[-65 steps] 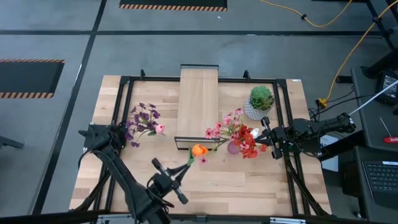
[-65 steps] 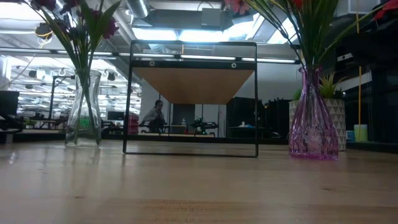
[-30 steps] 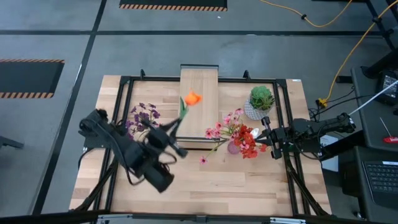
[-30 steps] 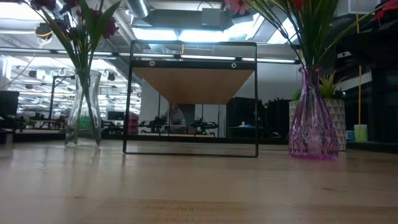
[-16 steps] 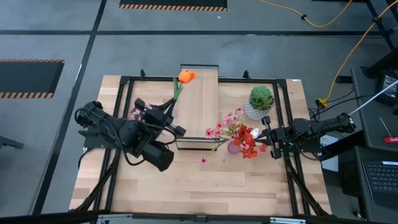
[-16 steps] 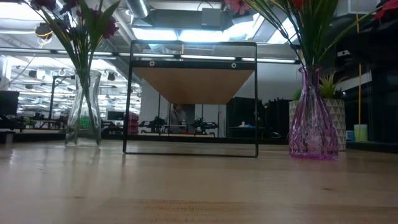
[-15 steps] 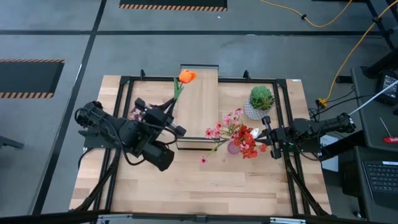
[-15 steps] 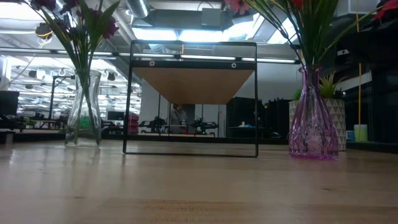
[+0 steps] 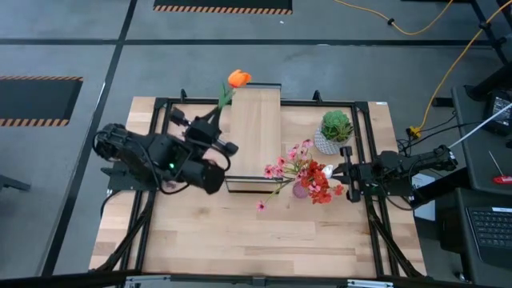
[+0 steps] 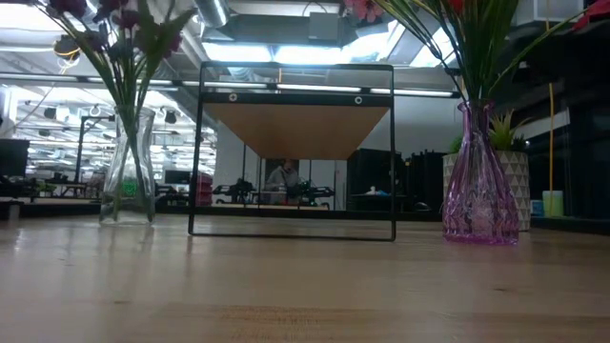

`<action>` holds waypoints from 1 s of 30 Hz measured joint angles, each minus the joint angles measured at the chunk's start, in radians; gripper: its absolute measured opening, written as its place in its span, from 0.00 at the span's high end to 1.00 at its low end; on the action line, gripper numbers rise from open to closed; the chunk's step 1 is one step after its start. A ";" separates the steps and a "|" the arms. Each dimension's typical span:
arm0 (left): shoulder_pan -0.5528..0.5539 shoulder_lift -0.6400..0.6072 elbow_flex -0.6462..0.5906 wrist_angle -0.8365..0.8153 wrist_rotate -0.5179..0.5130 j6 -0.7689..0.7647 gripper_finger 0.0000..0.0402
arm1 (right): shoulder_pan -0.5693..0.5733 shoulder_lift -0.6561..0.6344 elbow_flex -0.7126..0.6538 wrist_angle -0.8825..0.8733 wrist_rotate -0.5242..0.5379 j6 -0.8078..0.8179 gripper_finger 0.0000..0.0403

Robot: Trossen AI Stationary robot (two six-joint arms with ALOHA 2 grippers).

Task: Pick and place flowers into a vace then onto a shelf
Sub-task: Put the orange tulip into the transparent vase

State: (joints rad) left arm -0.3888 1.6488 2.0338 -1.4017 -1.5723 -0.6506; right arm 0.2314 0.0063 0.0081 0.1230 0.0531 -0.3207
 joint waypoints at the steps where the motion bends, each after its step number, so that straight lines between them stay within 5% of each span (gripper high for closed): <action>1: 0.012 -0.005 0.000 0.000 0.000 0.016 0.99 | 0.000 0.000 0.000 0.002 0.008 -0.002 0.98; 9: 0.085 -0.045 0.000 -0.002 0.027 0.203 0.99 | 0.000 0.000 0.000 0.008 0.014 -0.003 0.98; 15: 0.168 -0.048 0.000 -0.014 0.308 0.289 0.99 | 0.000 0.000 0.000 0.009 0.014 -0.003 0.98; 20: 0.202 -0.060 -0.086 0.094 0.359 0.336 0.99 | 0.000 0.000 0.000 0.009 0.014 -0.014 0.98; 26: 0.242 -0.140 -0.306 0.412 0.473 0.529 0.99 | 0.000 0.000 0.000 0.011 0.014 -0.026 0.98; 30: 0.308 -0.258 -0.449 0.783 0.690 0.749 0.99 | 0.000 0.000 0.000 0.016 0.014 -0.010 0.98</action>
State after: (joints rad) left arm -0.0813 1.3911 1.5849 -0.6186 -0.8818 0.0981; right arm 0.2310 0.0063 0.0082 0.1390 0.0673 -0.3307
